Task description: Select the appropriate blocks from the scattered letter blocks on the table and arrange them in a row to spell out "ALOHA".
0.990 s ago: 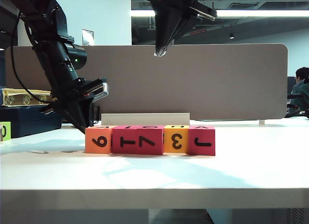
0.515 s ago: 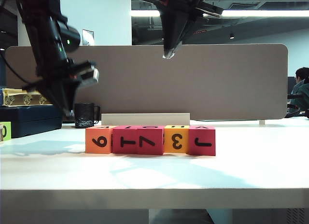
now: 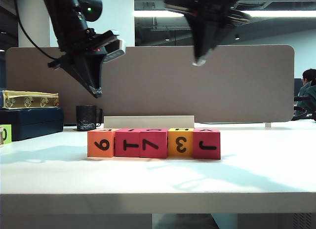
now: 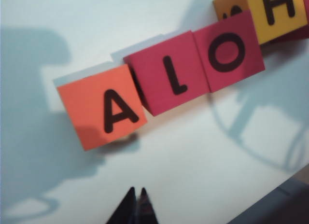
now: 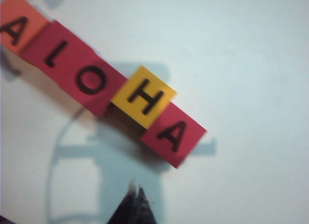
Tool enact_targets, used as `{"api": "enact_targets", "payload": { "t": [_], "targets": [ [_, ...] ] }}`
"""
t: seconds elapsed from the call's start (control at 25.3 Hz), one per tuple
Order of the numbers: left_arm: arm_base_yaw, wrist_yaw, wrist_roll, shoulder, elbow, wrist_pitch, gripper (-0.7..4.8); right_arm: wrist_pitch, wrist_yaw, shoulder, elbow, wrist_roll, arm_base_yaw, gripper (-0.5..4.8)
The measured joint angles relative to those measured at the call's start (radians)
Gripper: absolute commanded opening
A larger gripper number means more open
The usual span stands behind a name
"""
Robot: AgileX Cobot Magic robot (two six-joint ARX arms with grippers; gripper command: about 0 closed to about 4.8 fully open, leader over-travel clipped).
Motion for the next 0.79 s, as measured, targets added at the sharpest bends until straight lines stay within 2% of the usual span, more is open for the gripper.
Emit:
{"api": "enact_targets", "payload": {
  "t": [0.16, 0.4, 0.79],
  "targets": [
    [-0.060, -0.014, 0.000, 0.001, -0.002, 0.018, -0.05, -0.024, 0.000, 0.001, 0.000, -0.017, -0.039, -0.04],
    [-0.099, -0.015, -0.013, -0.003, -0.002, 0.032, -0.06, 0.054, -0.016, 0.027, 0.000, -0.024, -0.066, -0.04],
    [-0.109, -0.032, -0.016, -0.157, -0.004, 0.044, -0.06, 0.176, -0.067, 0.152, 0.000, -0.024, -0.088, -0.04]
  ]
}}
